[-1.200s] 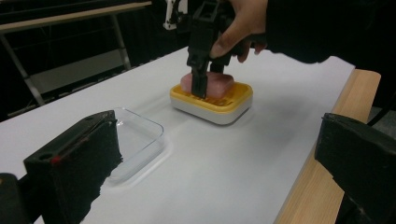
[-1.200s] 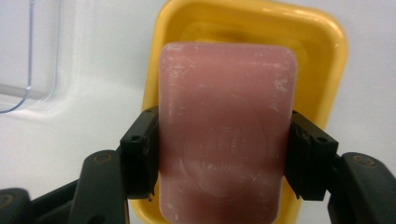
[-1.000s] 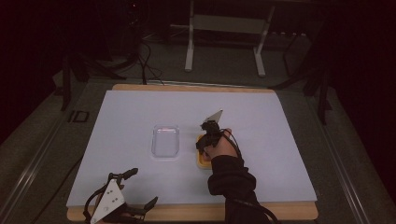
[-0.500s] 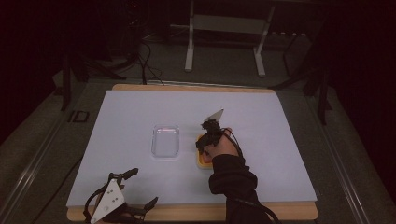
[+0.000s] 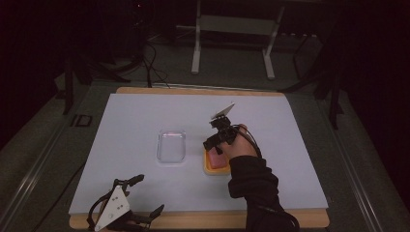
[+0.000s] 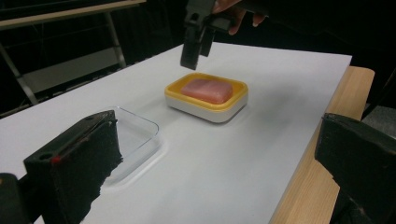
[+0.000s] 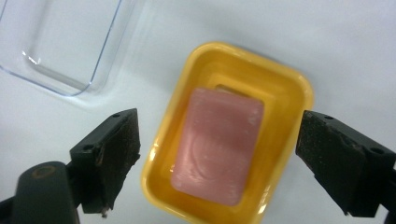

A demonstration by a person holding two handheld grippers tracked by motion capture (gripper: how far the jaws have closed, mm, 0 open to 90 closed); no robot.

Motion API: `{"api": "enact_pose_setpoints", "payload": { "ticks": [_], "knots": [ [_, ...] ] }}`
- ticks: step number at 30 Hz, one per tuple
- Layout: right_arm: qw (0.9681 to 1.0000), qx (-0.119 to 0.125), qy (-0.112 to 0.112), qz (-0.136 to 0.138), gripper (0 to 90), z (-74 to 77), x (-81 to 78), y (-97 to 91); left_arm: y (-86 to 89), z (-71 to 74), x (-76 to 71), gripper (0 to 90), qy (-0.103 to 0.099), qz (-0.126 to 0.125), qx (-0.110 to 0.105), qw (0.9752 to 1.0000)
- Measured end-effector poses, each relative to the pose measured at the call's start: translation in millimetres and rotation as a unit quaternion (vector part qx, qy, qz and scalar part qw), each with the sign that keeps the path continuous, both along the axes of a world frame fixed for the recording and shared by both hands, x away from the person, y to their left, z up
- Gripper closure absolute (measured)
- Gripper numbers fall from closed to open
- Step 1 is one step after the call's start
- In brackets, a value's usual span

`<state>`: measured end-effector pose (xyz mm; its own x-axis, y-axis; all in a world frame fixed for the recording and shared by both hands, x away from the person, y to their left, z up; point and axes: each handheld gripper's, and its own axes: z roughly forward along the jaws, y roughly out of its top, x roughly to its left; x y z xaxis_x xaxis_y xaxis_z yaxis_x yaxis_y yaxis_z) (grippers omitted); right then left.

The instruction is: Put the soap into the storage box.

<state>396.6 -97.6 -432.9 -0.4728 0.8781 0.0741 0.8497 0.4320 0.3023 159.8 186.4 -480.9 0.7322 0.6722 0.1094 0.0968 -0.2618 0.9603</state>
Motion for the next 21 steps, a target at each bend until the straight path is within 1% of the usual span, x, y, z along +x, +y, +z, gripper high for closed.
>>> {"api": "enact_pose_setpoints", "payload": {
  "ticks": [1,2,3,5,7,8,9,11,12,13,16,18,19,21],
  "knots": [
    [1.0000,0.000,0.000,0.000,12.0,0.0,0.0,0.0,0.0,0.0,0.1,0.6,0.000,0.000,0.000,1.0000],
    [0.9999,0.013,-0.002,0.007,12.0,-0.3,-0.3,-5.3,0.1,0.0,0.1,0.6,0.001,-0.001,-0.001,1.0000],
    [0.9999,0.013,-0.002,0.007,12.0,-0.3,-0.3,-5.3,0.1,0.0,0.1,0.6,0.001,-0.001,-0.001,1.0000],
    [0.9997,0.009,-0.018,0.017,11.9,-2.2,0.1,-14.0,0.1,-0.1,0.3,0.6,0.001,-0.001,-0.001,1.0000],
    [0.9992,0.007,-0.033,0.023,12.4,-3.4,0.0,-19.0,0.0,-0.4,0.6,0.6,0.002,0.000,0.000,1.0000],
    [0.9992,0.007,-0.033,0.023,12.4,-3.4,0.0,-19.0,0.0,-0.4,0.6,0.6,0.002,0.000,0.000,1.0000],
    [0.9989,0.008,-0.034,0.030,12.9,-4.8,-1.2,-23.8,0.0,-0.5,0.7,0.6,0.003,0.000,0.001,1.0000],
    [0.9989,0.008,-0.034,0.030,12.9,-4.8,-1.2,-23.8,-0.1,-0.7,0.8,0.6,0.003,0.001,0.002,1.0000],
    [0.9980,0.007,-0.048,0.039,12.9,-5.0,-3.2,-32.6,0.2,-1.0,1.0,0.6,0.003,0.002,0.001,1.0000],
    [0.9980,0.007,-0.048,0.039,12.9,-5.0,-3.2,-32.6,0.2,-1.0,1.0,0.6,0.003,0.002,0.001,1.0000],
    [0.9968,0.021,-0.066,0.040,13.1,-1.6,-5.7,-45.3,0.1,-1.5,1.8,0.6,0.005,0.003,0.002,1.0000],
    [0.9964,0.023,-0.070,0.042,13.1,-0.8,-6.7,-48.5,-0.3,-1.7,2.0,0.6,0.005,0.002,0.003,1.0000],
    [0.9956,0.032,-0.079,0.038,13.1,1.2,-10.4,-59.5,-0.5,-1.8,1.9,0.6,0.005,0.002,0.004,1.0000],
    [0.9950,0.040,-0.083,0.038,13.1,2.5,-14.5,-72.3,-0.8,-2.0,1.8,0.6,0.005,0.002,0.005,1.0000]
  ]
}}
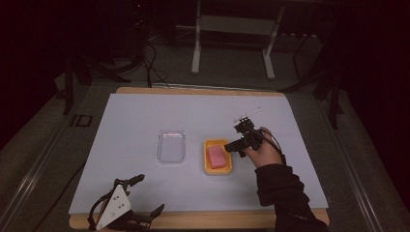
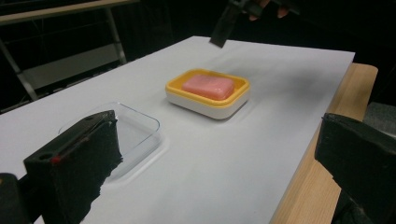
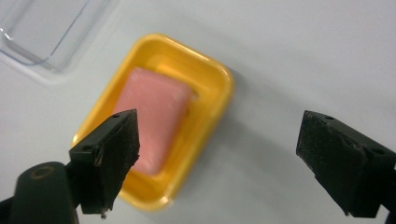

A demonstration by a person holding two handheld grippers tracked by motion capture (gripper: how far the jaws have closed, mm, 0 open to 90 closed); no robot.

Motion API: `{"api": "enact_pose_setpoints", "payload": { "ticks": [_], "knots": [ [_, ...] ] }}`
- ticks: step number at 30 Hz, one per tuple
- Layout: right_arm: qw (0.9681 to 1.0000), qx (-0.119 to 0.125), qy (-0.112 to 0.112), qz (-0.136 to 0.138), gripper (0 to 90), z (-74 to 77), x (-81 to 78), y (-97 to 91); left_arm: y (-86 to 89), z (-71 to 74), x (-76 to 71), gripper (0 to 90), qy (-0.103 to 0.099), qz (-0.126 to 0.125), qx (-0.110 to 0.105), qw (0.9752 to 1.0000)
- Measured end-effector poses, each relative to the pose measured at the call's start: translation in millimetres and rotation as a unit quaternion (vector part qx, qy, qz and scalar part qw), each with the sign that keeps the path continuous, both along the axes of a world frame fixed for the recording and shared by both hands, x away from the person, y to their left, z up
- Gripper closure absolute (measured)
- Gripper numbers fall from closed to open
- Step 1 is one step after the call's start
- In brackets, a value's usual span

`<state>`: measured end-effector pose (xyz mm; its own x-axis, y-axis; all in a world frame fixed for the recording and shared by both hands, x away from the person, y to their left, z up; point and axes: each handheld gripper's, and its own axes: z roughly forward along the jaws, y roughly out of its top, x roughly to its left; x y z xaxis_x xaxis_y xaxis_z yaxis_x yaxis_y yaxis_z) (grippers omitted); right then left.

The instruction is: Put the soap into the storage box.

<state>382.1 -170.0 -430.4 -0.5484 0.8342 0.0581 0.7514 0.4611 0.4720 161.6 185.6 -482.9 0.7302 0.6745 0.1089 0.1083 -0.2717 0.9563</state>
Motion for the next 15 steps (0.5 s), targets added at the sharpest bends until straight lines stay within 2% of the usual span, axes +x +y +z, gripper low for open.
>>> {"api": "enact_pose_setpoints", "payload": {
  "ticks": [4,7,11,14,15],
  "knots": [
    [0.9998,0.022,-0.001,-0.006,13.1,1.7,-8.1,-24.3,-0.2,-0.1,0.1,0.6,0.001,0.001,0.001,1.0000],
    [0.9995,0.029,-0.009,-0.007,13.1,1.4,-15.0,-41.2,-0.6,-0.3,0.5,0.6,0.002,0.002,0.003,1.0000],
    [0.9987,0.040,-0.032,-0.004,13.0,0.8,-24.7,-58.6,-1.5,-0.6,0.6,0.6,0.001,0.002,0.004,1.0000],
    [0.9971,0.047,-0.061,-0.001,13.0,0.8,-33.7,-69.8,-1.4,-0.6,0.7,0.6,0.001,0.003,0.005,1.0000],
    [0.9971,0.047,-0.061,-0.001,13.0,0.8,-33.7,-69.8,-1.4,-0.6,0.7,0.6,0.001,0.003,0.005,1.0000]
  ]
}}
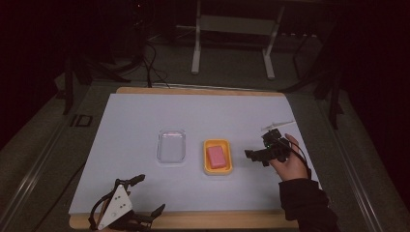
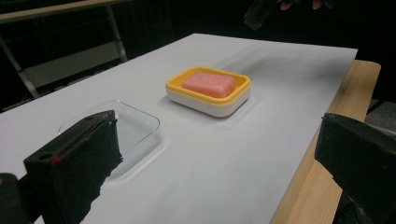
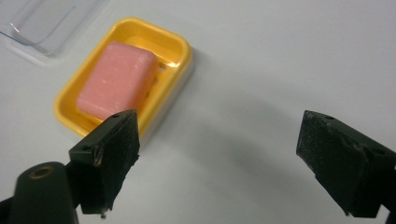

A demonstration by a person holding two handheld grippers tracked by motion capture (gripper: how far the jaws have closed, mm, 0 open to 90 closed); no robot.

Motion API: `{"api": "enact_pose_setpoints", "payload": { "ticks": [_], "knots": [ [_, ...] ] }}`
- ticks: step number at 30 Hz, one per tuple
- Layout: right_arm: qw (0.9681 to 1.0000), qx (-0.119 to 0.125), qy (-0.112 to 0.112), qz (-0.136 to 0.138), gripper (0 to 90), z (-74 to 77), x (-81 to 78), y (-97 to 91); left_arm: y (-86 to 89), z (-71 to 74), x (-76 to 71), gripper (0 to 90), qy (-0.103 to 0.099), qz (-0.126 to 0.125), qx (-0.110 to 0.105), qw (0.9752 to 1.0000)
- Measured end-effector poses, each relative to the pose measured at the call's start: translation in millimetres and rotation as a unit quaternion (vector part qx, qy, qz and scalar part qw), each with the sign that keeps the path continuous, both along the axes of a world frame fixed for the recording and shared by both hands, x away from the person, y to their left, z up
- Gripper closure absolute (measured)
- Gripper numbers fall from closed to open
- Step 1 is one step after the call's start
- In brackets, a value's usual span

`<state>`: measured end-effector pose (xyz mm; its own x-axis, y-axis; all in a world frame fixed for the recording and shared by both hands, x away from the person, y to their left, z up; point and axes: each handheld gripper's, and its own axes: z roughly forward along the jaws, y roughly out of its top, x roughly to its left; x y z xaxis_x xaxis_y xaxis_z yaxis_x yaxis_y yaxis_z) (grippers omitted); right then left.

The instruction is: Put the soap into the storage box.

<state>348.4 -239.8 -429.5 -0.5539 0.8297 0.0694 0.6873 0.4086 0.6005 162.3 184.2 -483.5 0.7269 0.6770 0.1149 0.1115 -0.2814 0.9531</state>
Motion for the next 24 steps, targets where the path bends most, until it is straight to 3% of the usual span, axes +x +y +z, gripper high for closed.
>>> {"api": "enact_pose_setpoints", "payload": {
  "ticks": [1,15,24],
  "knots": [
    [0.9999,-0.001,-0.017,0.001,13.1,-1.6,-6.6,-7.8,0.0,0.0,-0.2,0.6,0.000,0.000,-0.002,1.0000],
    [0.9993,-0.001,-0.037,0.007,13.5,-27.1,-32.1,-38.0,-0.3,-0.1,-0.2,0.6,0.001,-0.001,-0.001,1.0000],
    [0.9976,0.022,-0.066,0.002,13.8,-37.3,-53.5,-60.2,-0.2,-0.1,-0.2,0.6,0.001,-0.001,0.000,1.0000]
  ]
}}
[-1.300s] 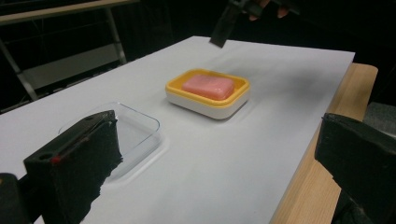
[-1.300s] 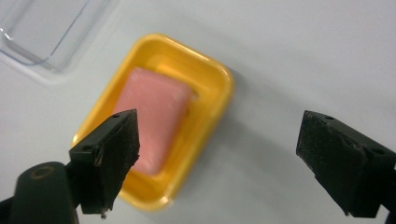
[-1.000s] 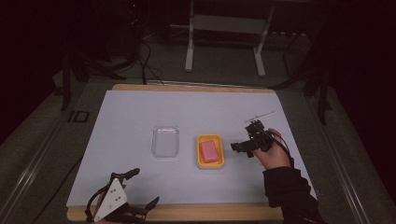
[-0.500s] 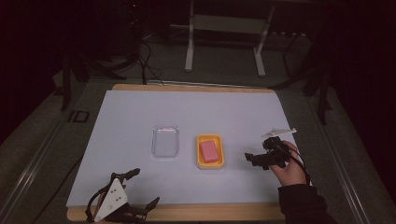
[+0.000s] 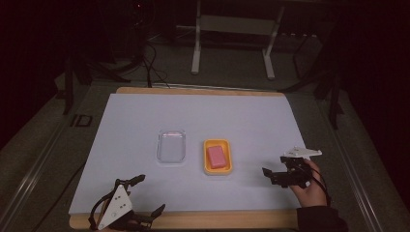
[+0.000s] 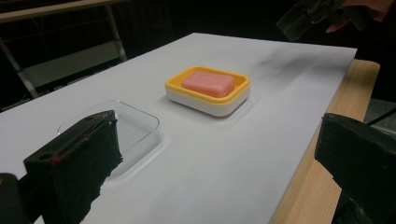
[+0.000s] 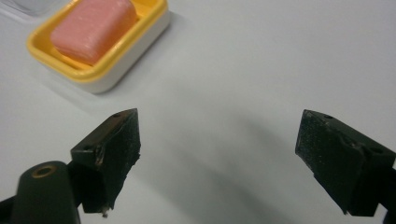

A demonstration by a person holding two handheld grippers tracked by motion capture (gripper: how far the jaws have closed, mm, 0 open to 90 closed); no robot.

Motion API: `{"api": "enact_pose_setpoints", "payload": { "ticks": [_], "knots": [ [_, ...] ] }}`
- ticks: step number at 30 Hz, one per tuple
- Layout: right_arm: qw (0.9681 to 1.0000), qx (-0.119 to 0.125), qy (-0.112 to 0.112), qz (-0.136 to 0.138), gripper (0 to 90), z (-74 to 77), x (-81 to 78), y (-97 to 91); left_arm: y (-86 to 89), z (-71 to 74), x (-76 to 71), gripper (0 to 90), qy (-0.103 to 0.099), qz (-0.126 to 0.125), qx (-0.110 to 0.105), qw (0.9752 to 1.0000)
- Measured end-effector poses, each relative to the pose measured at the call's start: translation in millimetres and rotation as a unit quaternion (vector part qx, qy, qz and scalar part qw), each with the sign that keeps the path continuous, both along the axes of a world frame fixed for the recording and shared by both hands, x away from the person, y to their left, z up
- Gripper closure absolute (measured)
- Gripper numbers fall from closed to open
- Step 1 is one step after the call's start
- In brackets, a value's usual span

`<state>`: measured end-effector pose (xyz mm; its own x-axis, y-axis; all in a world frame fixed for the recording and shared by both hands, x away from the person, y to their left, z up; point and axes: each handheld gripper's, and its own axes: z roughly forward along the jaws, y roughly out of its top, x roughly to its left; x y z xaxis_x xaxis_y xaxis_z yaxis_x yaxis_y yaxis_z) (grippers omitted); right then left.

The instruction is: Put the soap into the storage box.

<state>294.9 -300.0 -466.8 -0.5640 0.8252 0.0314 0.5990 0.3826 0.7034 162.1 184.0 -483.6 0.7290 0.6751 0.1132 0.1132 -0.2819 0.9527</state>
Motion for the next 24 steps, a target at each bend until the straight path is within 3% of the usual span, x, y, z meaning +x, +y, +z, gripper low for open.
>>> {"api": "enact_pose_setpoints", "payload": {
  "ticks": [8,12,24],
  "knots": [
    [0.9998,-0.008,-0.002,-0.021,13.8,-14.9,-9.8,-15.2,-0.4,0.1,-0.2,0.6,0.001,-0.002,-0.002,1.0000],
    [0.9995,0.003,-0.003,-0.032,13.9,-19.0,-8.6,-19.6,0.0,0.3,0.0,0.6,0.001,-0.004,-0.003,1.0000],
    [0.9996,-0.003,0.000,-0.028,13.9,-23.1,-6.2,-16.0,0.4,0.6,0.3,0.6,0.004,-0.006,-0.002,1.0000]
  ]
}}
